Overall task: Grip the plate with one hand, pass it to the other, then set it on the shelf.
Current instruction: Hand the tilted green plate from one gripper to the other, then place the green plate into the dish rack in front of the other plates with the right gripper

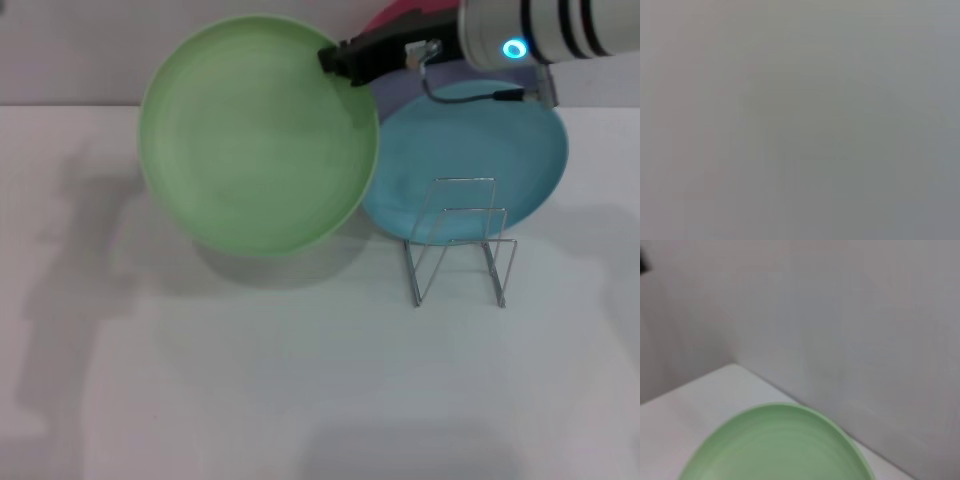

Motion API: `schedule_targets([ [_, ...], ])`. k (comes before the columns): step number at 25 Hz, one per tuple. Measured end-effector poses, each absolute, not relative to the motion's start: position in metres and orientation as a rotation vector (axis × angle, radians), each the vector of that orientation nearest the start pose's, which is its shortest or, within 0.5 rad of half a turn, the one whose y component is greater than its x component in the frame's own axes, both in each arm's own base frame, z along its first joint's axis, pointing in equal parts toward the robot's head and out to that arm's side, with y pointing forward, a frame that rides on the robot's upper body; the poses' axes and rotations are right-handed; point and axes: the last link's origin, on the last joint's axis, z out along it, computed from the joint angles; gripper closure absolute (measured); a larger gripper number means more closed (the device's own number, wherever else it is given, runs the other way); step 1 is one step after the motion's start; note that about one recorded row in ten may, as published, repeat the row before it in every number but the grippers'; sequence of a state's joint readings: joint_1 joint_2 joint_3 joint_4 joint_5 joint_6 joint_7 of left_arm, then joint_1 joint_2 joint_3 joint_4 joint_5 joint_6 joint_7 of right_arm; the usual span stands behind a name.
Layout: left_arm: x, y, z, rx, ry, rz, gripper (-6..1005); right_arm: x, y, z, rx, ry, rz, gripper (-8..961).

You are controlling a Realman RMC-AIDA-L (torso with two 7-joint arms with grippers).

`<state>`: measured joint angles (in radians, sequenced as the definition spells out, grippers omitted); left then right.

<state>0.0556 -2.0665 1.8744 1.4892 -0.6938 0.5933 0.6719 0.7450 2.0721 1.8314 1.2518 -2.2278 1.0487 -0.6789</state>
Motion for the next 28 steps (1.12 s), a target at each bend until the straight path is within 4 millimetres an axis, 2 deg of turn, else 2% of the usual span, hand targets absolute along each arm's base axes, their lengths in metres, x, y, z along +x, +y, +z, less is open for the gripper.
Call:
schedule_targets([
  [1,-0.189,0.324,0.091,-1.337,-0.194,-0.642,153,0.080,0.429,0.012,-2.496,0.674,0.343,899],
  [3,-0.207,0.313,0.091,-1.220,-0.200,-0.714,154,0.082,0.426,0.018,-2.480,0.672,0.372,909],
  [5,-0.240,0.298,0.089,-1.102,-0.222,-0.808,155,0.087,0.421,0.029,-2.454,0.655,0.439,914],
  [8,-0.248,0.296,0.087,-1.086,-0.235,-0.832,155,0.092,0.414,0.040,-2.441,0.612,0.523,914],
  [9,-0.268,0.296,0.078,-1.099,-0.279,-0.843,154,0.093,0.410,0.045,-2.434,0.588,0.567,914],
  [10,-0.276,0.296,0.075,-1.107,-0.293,-0.843,154,0.102,0.400,0.056,-2.410,0.523,0.661,914],
  [12,-0.290,0.295,0.069,-1.117,-0.302,-0.842,154,0.109,0.394,0.061,-2.394,0.484,0.711,914],
  [14,-0.298,0.294,0.065,-1.123,-0.309,-0.845,153,0.124,0.381,0.070,-2.345,0.361,0.829,914],
  [15,-0.301,0.293,0.063,-1.128,-0.316,-0.844,153,0.140,0.370,0.074,-2.296,0.268,0.901,914],
  [16,-0.304,0.292,0.062,-1.134,-0.326,-0.842,153,0.140,0.370,0.074,-2.296,0.268,0.901,915],
  [19,-0.309,0.292,0.059,-1.147,-0.342,-0.838,153,0.167,0.354,0.078,-2.215,0.127,0.955,915],
  [20,-0.315,0.292,0.055,-1.166,-0.357,-0.827,153,0.184,0.344,0.079,-2.181,0.036,0.953,915],
  [21,-0.315,0.292,0.055,-1.166,-0.357,-0.827,153,0.184,0.344,0.079,-2.181,0.036,0.953,915],
  [22,-0.316,0.292,0.055,-1.170,-0.360,-0.824,153,0.200,0.336,0.078,-2.155,-0.045,0.942,915],
  [28,-0.325,0.291,0.047,-1.208,-0.388,-0.802,154,0.221,0.319,0.078,-2.071,-0.239,0.930,915],
])
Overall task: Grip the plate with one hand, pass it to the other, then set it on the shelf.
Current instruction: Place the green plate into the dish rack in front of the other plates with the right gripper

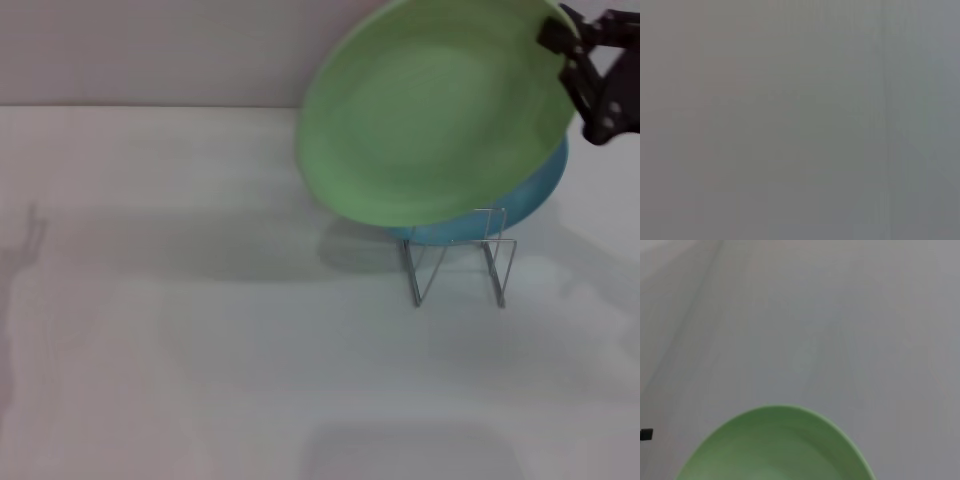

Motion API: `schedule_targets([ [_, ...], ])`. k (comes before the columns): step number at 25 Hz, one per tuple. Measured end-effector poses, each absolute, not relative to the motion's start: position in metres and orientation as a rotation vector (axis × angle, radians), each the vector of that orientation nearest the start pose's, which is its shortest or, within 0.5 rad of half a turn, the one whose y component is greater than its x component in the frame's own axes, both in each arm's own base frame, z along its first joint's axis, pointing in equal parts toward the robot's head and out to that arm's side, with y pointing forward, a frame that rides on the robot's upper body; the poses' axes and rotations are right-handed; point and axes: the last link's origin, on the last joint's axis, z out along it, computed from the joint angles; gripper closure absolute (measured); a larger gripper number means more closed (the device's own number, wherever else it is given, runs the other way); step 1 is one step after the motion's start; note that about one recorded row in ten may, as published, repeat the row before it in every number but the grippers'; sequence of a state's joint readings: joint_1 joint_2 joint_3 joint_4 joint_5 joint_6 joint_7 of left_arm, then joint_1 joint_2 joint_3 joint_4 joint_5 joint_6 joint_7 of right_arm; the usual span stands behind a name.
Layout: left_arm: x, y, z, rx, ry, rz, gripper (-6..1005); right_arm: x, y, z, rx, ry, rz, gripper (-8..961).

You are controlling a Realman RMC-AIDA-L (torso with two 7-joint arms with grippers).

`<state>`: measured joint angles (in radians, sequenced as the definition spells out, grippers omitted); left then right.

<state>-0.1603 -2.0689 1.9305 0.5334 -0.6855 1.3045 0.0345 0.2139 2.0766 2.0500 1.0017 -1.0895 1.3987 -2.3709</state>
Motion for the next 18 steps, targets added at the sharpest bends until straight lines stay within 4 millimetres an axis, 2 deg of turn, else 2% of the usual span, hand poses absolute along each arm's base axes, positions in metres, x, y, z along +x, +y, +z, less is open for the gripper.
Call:
schedule_targets([
  [6,-0.329,0.291,0.040,-1.246,-0.409,-0.787,154,0.234,0.310,0.086,-2.009,-0.321,0.888,914],
  [18,-0.331,0.291,0.031,-1.292,-0.428,-0.765,155,0.252,0.303,0.084,-2.017,-0.362,0.762,915],
])
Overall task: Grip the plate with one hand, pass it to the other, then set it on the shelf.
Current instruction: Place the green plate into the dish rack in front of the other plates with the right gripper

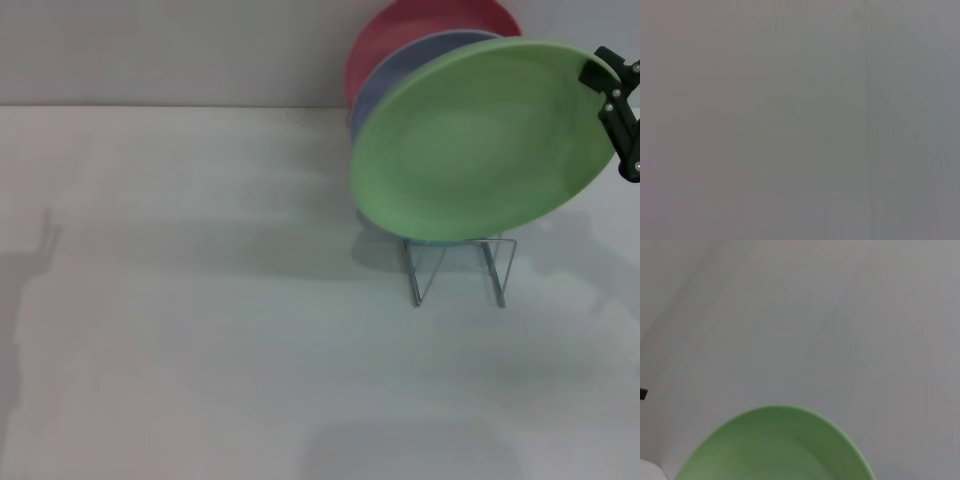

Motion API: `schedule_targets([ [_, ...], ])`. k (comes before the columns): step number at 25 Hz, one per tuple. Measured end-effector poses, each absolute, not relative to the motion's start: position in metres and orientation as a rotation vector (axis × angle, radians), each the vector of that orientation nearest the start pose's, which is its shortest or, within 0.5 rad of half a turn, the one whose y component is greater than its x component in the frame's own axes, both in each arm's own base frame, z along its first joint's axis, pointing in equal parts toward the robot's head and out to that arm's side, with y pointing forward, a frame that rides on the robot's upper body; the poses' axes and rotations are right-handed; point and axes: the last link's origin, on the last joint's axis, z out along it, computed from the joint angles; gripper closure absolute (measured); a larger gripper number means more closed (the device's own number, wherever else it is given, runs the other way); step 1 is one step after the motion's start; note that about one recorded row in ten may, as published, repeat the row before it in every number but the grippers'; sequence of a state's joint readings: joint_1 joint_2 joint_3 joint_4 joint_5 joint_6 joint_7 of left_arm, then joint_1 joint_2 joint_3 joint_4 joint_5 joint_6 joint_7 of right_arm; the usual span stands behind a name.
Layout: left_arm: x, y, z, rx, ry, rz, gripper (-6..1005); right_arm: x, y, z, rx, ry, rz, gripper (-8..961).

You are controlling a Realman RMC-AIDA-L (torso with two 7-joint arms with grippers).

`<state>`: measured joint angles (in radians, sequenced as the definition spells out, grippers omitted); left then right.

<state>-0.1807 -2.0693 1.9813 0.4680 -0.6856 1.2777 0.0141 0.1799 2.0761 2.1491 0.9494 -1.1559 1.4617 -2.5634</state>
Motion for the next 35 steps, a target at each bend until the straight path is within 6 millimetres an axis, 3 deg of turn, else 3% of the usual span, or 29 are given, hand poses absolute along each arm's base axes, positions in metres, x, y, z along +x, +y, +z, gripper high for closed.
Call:
schedule_targets([
  [20,-0.331,0.295,0.024,-1.342,-0.434,-0.747,153,0.262,0.308,0.091,-2.010,-0.397,0.658,915],
  [35,-0.329,0.298,0.022,-1.351,-0.434,-0.746,154,0.272,0.316,0.068,-2.092,-0.343,0.602,914],
])
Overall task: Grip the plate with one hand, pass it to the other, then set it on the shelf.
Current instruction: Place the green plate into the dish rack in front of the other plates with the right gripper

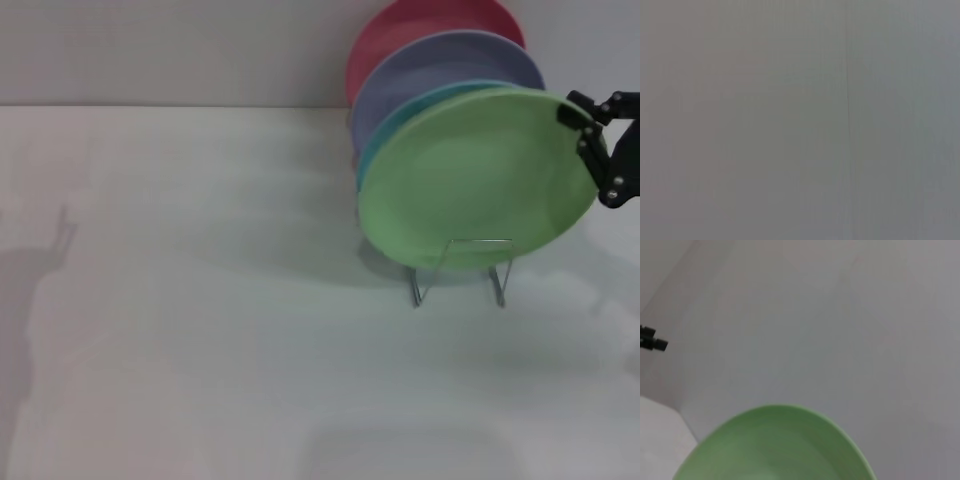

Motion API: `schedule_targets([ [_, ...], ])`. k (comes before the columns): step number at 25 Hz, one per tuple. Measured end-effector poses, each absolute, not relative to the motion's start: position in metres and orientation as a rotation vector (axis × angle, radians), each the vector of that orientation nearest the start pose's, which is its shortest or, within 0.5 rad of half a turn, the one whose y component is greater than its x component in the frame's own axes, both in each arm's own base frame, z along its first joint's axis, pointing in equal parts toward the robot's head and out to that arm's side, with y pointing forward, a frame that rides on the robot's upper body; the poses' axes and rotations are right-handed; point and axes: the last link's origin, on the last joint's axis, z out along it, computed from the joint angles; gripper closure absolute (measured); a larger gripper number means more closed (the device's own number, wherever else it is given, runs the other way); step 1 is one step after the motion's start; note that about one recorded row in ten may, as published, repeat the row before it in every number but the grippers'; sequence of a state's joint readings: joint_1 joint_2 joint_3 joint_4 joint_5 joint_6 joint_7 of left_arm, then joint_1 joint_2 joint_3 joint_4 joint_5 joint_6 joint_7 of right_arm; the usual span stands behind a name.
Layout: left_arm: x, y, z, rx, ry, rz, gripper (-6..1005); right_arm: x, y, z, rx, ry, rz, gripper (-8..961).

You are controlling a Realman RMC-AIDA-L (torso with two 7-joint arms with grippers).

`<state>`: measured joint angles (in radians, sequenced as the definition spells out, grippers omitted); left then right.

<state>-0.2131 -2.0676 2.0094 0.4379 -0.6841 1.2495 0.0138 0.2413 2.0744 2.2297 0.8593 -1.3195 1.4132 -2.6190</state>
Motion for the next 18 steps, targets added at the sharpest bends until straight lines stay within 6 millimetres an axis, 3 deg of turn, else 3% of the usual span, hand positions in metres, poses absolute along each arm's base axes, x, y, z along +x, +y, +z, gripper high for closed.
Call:
schedule_targets([
  [9,-0.328,0.300,0.021,-1.358,-0.432,-0.748,155,0.286,0.326,0.048,-2.115,-0.210,0.567,915],
  [18,-0.324,0.302,0.018,-1.373,-0.427,-0.755,154,0.283,0.318,0.047,-2.122,-0.216,0.635,845],
])
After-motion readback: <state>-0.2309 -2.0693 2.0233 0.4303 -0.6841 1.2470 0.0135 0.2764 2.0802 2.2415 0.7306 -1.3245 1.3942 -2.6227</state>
